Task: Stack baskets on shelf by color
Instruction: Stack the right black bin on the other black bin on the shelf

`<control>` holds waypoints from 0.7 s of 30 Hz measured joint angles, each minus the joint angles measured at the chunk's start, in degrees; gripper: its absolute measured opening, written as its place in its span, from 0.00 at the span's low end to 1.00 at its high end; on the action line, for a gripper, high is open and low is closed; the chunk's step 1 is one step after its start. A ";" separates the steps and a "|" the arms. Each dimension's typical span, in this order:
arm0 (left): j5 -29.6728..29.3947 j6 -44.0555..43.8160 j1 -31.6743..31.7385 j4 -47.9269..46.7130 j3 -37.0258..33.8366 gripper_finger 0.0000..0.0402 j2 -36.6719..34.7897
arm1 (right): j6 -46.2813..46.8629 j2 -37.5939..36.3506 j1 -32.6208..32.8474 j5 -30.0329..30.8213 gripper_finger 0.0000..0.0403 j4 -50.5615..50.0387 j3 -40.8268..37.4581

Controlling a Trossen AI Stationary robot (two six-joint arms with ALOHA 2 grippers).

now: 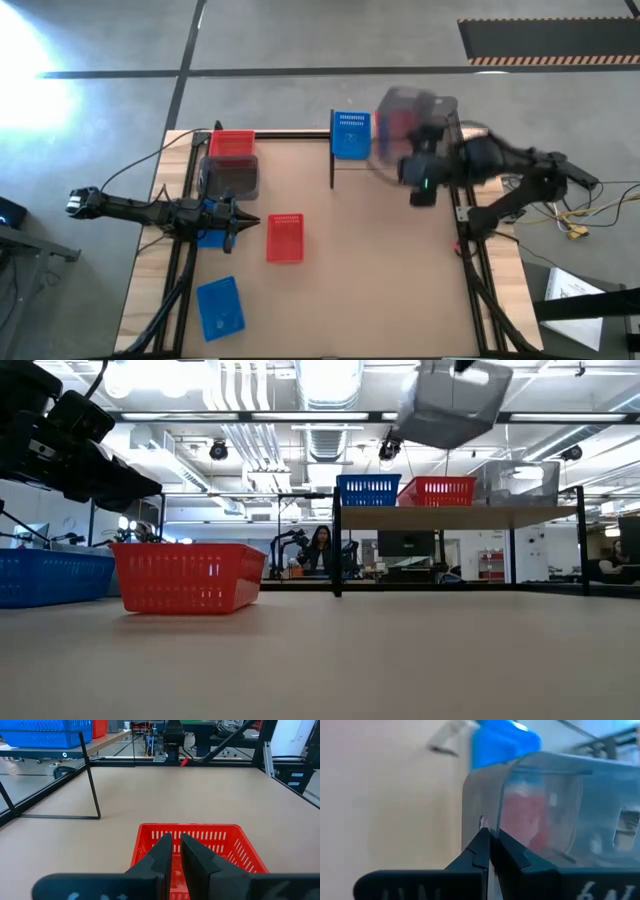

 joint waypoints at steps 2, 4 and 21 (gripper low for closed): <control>0.00 0.01 0.00 0.00 0.00 0.06 -0.07 | -5.50 -1.38 -5.55 0.72 0.02 0.05 -0.08; 0.02 -0.01 0.00 0.02 0.00 0.06 0.00 | -9.13 -2.55 -10.71 0.60 0.02 0.08 -0.08; 0.02 0.00 0.01 0.00 0.00 0.06 0.03 | -22.17 -10.50 -30.76 -4.06 0.02 0.16 -8.36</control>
